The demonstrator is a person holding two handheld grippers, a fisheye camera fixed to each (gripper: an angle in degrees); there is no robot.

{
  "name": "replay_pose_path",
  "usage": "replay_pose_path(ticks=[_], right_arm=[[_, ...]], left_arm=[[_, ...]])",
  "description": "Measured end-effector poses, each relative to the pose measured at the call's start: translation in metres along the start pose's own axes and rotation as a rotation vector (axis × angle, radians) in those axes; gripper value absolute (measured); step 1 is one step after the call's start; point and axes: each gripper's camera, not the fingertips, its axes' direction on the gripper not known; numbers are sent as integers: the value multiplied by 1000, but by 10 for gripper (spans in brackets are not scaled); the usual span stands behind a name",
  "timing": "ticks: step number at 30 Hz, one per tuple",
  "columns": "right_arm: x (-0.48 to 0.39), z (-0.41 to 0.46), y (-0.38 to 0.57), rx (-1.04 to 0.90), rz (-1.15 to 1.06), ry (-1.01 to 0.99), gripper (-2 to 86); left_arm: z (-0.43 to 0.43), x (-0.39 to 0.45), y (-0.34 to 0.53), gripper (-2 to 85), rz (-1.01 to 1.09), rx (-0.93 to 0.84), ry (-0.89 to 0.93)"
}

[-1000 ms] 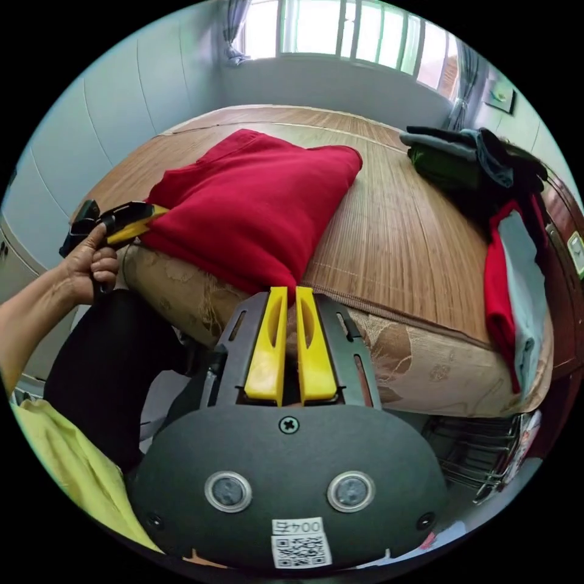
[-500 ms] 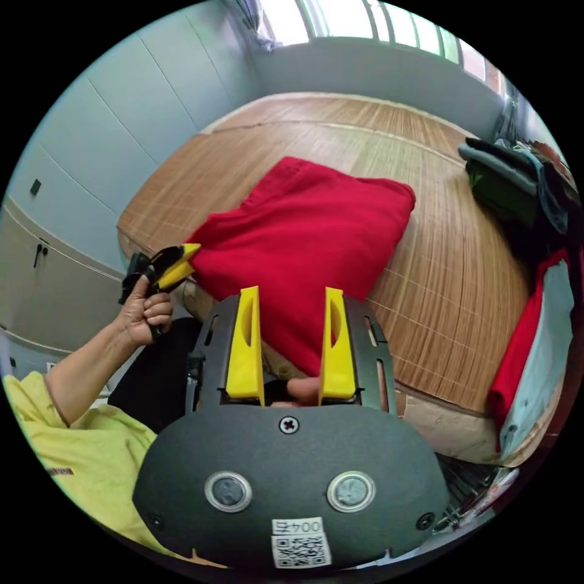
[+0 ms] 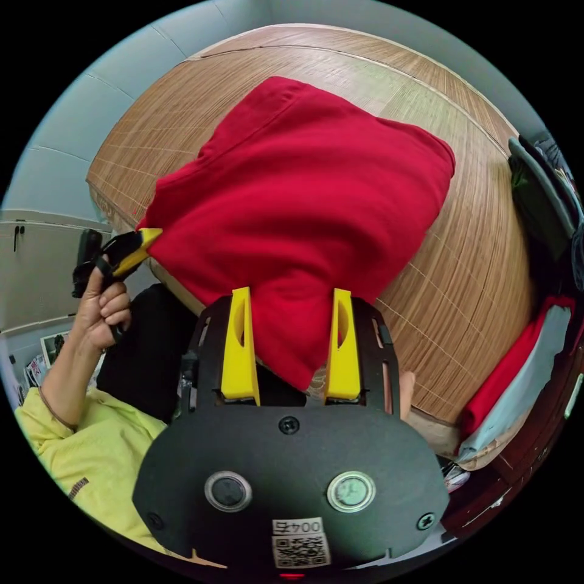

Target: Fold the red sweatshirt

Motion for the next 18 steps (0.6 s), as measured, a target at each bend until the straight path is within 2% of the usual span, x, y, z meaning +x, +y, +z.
replay_pose_path(ticks=[3, 7, 12, 14, 16, 18], right_arm=[[0, 3, -6, -1, -20, 13, 183], [5, 4, -14, -31, -1, 5, 183], [8, 4, -8, -13, 2, 8, 183], [9, 4, -4, -1, 2, 5, 182], [10, 4, -2, 0, 0, 7, 182], [11, 4, 1, -1, 0, 6, 182]], left_arm=[[7, -10, 7, 28, 62, 19, 24], [18, -26, 11, 26, 13, 0, 188], [-6, 26, 40, 27, 173, 43, 4], [-21, 75, 60, 28, 331, 117, -143], [-16, 119, 71, 31, 456, 166, -202], [17, 166, 72, 41, 588, 104, -230]])
